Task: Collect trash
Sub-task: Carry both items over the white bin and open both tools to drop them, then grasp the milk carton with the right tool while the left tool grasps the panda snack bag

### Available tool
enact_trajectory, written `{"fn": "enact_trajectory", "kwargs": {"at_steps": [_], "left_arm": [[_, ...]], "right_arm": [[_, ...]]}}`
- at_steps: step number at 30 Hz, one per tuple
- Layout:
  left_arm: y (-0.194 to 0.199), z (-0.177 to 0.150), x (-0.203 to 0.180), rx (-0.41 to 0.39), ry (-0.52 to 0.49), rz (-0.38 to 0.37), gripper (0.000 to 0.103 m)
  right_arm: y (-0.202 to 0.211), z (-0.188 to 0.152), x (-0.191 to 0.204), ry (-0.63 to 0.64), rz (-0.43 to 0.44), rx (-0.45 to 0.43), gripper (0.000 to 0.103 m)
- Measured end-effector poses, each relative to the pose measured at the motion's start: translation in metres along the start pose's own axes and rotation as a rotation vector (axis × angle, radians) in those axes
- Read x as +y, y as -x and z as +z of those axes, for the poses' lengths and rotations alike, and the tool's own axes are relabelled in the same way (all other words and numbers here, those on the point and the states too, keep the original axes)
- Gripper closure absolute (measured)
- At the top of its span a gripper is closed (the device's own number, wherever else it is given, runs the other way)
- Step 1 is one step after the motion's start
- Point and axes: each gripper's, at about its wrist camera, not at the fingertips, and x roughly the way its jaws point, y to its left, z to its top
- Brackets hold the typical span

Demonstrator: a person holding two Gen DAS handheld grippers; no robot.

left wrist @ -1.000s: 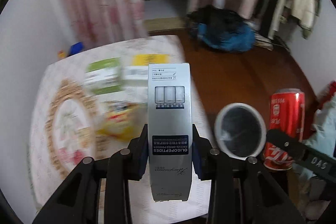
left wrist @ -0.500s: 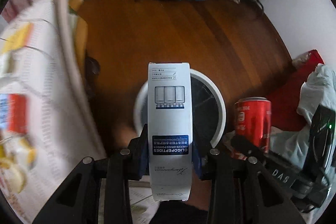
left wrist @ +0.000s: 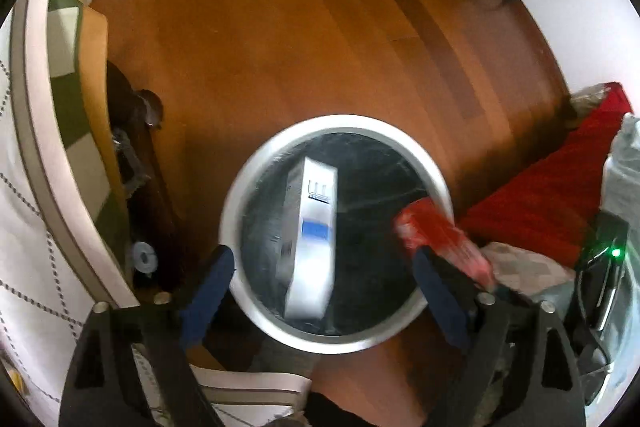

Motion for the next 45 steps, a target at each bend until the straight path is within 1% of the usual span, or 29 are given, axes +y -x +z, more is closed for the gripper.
{"fn": "enact_trajectory", "kwargs": {"at_steps": [1, 2, 3, 8, 12, 15, 17, 22, 25, 31, 35, 38, 42, 45], "left_arm": [[0.0, -0.002, 0.001, 0.001, -0.007, 0.016, 0.011], [0.0, -0.003, 0.001, -0.003, -0.016, 0.036, 0.009], [0.001, -0.007, 0.001, -0.015, -0.03, 0.073, 0.007], [0.005, -0.017, 0.008, -0.029, -0.049, 0.17, 0.007], [0.012, -0.027, 0.016, -0.04, -0.055, 0.212, 0.007], [0.018, -0.029, 0.014, -0.047, -0.056, 0.226, 0.007], [0.026, -0.032, 0.013, -0.059, -0.058, 0.225, 0.007], [0.052, -0.037, 0.011, -0.094, -0.061, 0.224, 0.007], [0.072, -0.04, 0.008, -0.124, -0.063, 0.215, 0.007], [0.122, -0.052, 0.008, -0.201, -0.065, 0.207, 0.007], [0.165, -0.062, 0.016, -0.261, -0.047, 0.192, 0.007], [0.204, -0.069, 0.031, -0.322, -0.013, 0.18, 0.007], [0.254, -0.082, 0.073, -0.406, 0.049, 0.191, 0.007], [0.281, -0.097, 0.125, -0.452, 0.114, 0.255, 0.007]], "right_arm": [[-0.002, 0.0, 0.0, 0.002, -0.003, 0.003, 0.008], [-0.003, -0.001, 0.001, 0.006, -0.023, 0.007, 0.002], [-0.004, -0.002, 0.002, 0.017, -0.042, 0.006, 0.001], [0.001, -0.013, 0.012, 0.091, -0.134, 0.001, 0.001], [0.012, -0.02, 0.011, 0.091, -0.17, -0.002, 0.001], [0.023, -0.024, 0.016, 0.103, -0.198, 0.001, 0.001], [0.028, -0.024, 0.017, 0.105, -0.198, 0.006, 0.001], [0.056, -0.029, 0.024, 0.118, -0.211, -0.007, 0.001], [0.079, -0.032, 0.03, 0.124, -0.208, -0.024, 0.001], [0.135, -0.045, 0.046, 0.129, -0.172, -0.095, 0.001], [0.182, -0.057, 0.068, 0.13, -0.108, -0.164, 0.001], [0.217, -0.068, 0.097, 0.161, -0.062, -0.226, 0.001], [0.245, -0.087, 0.147, 0.234, 0.0, -0.265, 0.001], [0.246, -0.105, 0.198, 0.326, 0.037, -0.261, 0.001]]}}
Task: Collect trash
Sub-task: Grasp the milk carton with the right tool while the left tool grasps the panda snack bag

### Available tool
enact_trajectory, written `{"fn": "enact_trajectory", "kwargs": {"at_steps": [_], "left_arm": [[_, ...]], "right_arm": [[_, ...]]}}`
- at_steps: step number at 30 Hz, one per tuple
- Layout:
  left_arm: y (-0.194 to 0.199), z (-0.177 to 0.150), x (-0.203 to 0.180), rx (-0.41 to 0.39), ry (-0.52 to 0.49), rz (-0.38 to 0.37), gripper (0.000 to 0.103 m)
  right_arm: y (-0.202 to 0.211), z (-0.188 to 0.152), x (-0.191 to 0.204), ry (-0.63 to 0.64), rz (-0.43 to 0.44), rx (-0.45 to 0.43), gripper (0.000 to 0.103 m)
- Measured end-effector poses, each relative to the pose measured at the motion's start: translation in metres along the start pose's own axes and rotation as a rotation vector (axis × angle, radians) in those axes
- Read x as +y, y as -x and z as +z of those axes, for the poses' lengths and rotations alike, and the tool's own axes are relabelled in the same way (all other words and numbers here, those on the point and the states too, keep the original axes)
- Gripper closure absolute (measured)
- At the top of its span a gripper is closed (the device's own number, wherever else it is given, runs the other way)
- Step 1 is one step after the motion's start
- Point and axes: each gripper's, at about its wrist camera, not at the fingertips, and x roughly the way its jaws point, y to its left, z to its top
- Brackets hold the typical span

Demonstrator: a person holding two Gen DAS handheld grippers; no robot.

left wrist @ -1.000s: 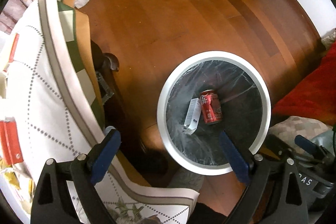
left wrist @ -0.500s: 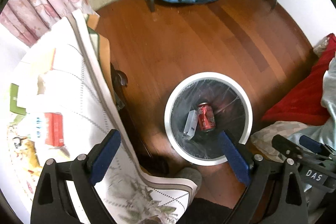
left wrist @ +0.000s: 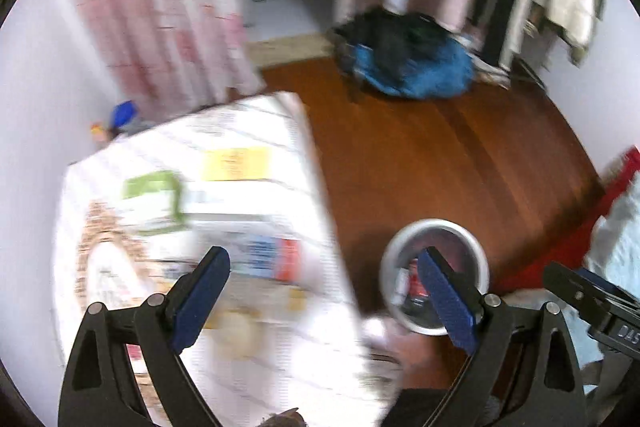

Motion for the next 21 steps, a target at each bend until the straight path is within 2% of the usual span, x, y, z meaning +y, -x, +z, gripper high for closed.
{"fn": "enact_trajectory", "kwargs": {"at_steps": [2, 5, 10, 14, 18, 20, 21], "left_arm": [[0.001, -0.006, 0.033, -0.011, 0.029, 0.071, 0.007], [-0.015, -0.03, 0.097, 0.021, 0.12, 0.182, 0.007], [-0.062, -0.073, 0.163, 0.108, 0.248, 0.275, 0.007], [-0.089, -0.103, 0.193, 0.151, 0.304, 0.302, 0.007], [-0.109, -0.112, 0.203, 0.185, 0.308, 0.285, 0.007], [-0.111, -0.114, 0.204, 0.189, 0.296, 0.274, 0.007], [-0.112, -0.113, 0.202, 0.189, 0.285, 0.261, 0.007]], "right_arm": [[-0.011, -0.001, 0.035, 0.073, 0.02, 0.019, 0.001], [-0.051, -0.005, 0.109, 0.271, 0.016, 0.088, 0.001], [-0.134, -0.018, 0.196, 0.561, -0.028, 0.241, 0.001], [-0.191, -0.032, 0.242, 0.773, -0.127, 0.302, 0.001], [-0.225, -0.039, 0.259, 0.864, -0.146, 0.356, 0.001], [-0.235, -0.041, 0.266, 0.879, -0.128, 0.375, 0.011], [-0.239, -0.042, 0.268, 0.881, -0.119, 0.386, 0.021]]}}
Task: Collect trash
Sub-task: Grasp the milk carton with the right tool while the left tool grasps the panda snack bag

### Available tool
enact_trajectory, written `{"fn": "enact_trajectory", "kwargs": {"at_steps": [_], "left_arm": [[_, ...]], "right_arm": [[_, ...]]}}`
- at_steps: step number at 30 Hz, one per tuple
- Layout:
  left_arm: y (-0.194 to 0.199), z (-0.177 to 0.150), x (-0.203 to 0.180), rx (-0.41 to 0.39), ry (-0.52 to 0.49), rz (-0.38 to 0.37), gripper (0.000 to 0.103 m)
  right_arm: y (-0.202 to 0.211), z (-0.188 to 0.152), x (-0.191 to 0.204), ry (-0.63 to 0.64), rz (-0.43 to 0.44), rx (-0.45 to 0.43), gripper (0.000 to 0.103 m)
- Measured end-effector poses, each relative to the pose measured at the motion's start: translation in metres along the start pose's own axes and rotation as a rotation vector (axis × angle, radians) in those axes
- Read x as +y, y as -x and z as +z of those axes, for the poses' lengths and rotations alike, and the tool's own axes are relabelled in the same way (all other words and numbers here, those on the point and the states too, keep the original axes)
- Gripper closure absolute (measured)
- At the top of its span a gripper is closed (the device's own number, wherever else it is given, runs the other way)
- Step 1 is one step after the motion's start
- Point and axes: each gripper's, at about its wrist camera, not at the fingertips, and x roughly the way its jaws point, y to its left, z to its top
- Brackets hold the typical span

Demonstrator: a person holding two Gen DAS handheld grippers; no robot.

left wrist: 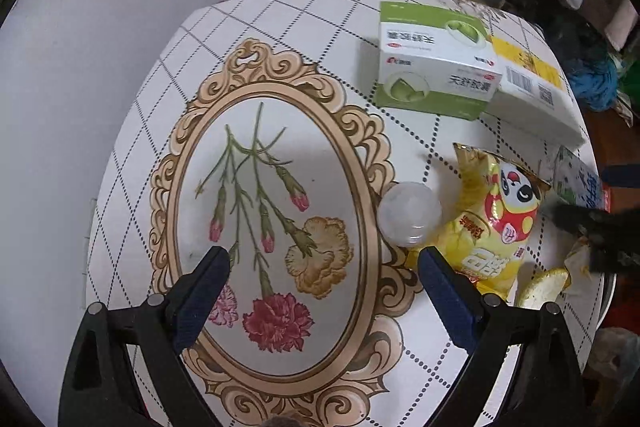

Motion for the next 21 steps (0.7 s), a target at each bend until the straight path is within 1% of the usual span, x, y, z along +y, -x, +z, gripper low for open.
{"fn": "enact_trajectory", "kwargs": {"at_steps": [1, 3, 5, 6, 9, 12, 14, 15, 16, 17, 18, 19, 20, 21], "left_arm": [[0.002, 0.0, 0.0, -0.001, -0.005, -0.013, 0.007], [0.01, -0.001, -0.003, -0.004, -0.013, -0.048, 0.007], [0.016, 0.0, -0.009, -0.004, -0.026, -0.065, 0.007], [0.018, 0.0, -0.014, -0.007, -0.035, -0.079, 0.007], [0.019, 0.001, -0.037, -0.012, -0.083, -0.121, 0.008], [0.015, 0.004, -0.06, -0.019, -0.142, -0.136, 0.008], [0.013, 0.006, -0.072, -0.031, -0.176, -0.129, 0.009], [0.011, 0.008, -0.081, -0.039, -0.206, -0.124, 0.018], [0.01, 0.009, -0.086, -0.039, -0.224, -0.117, 0.025], [0.008, 0.01, -0.092, -0.036, -0.244, -0.11, 0.034], [0.005, 0.011, -0.098, -0.033, -0.266, -0.096, 0.038], [0.004, 0.013, -0.102, -0.038, -0.282, -0.082, 0.038], [0.004, 0.014, -0.104, -0.043, -0.294, -0.072, 0.046], [0.003, 0.015, -0.106, -0.05, -0.308, -0.053, 0.048]], "right_arm": [[-0.002, 0.001, 0.001, -0.001, 0.012, -0.004, 0.025], [-0.003, 0.002, 0.0, -0.031, 0.035, -0.012, 0.027], [-0.001, -0.001, -0.004, -0.071, 0.052, -0.017, 0.031], [0.001, -0.005, -0.012, -0.116, 0.07, -0.017, 0.033], [0.003, -0.021, -0.04, -0.32, 0.148, -0.015, 0.035], [0.009, -0.039, -0.062, -0.461, 0.175, -0.032, 0.036], [0.01, -0.05, -0.07, -0.519, 0.186, -0.034, 0.036], [0.01, -0.054, -0.071, -0.531, 0.184, -0.03, 0.036], [0.009, -0.059, -0.073, -0.54, 0.179, -0.027, 0.036], [0.009, -0.064, -0.073, -0.551, 0.17, -0.021, 0.036], [0.007, -0.059, -0.076, -0.557, 0.172, -0.016, 0.036], [0.006, -0.06, -0.075, -0.562, 0.174, -0.014, 0.037], [0.005, -0.061, -0.074, -0.565, 0.175, -0.012, 0.037], [0.003, -0.062, -0.071, -0.567, 0.176, -0.012, 0.037]]}}
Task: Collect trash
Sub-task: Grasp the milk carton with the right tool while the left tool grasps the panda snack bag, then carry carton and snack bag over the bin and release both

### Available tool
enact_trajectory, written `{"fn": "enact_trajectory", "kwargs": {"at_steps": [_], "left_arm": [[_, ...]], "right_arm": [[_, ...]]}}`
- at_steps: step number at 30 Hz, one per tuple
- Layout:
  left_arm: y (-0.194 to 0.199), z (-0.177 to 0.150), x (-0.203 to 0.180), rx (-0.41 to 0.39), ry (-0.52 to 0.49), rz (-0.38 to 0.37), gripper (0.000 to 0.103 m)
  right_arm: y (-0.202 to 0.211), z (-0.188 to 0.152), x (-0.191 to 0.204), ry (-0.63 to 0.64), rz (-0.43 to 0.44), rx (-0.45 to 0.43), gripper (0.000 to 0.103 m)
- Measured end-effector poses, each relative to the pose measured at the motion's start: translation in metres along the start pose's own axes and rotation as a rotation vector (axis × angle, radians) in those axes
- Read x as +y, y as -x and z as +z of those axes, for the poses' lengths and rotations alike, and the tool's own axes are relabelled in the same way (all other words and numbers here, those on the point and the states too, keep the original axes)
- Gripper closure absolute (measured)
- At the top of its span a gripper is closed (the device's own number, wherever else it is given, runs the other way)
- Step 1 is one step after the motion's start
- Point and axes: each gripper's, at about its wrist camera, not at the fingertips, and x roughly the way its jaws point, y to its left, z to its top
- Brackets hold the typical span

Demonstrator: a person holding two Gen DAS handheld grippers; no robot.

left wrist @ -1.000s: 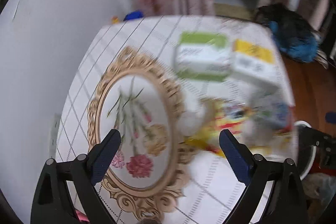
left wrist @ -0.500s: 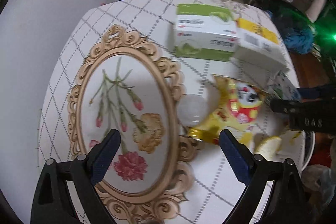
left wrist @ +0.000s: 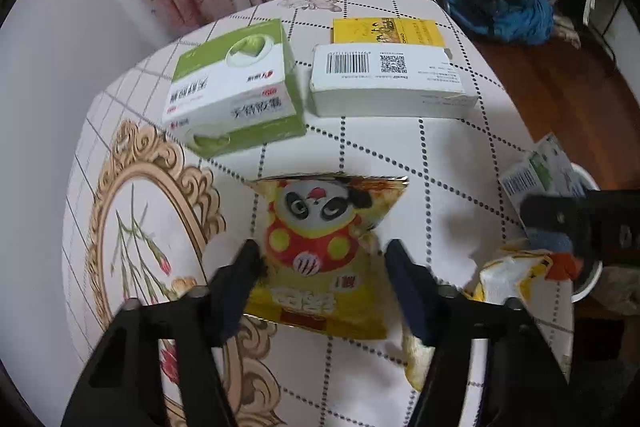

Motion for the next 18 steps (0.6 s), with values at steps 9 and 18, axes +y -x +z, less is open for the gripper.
{"fn": "enact_trajectory", "kwargs": {"at_steps": [9, 18], "left_arm": [[-0.002, -0.005, 0.026, -0.003, 0.037, -0.012, 0.059], [-0.006, -0.002, 0.016, 0.02, -0.001, -0.013, 0.064]], "right_arm": [[-0.005, -0.008, 0.016, 0.071, -0.056, -0.008, 0.037], [-0.009, -0.008, 0.023, 0.106, -0.08, -0.016, 0.038]]}}
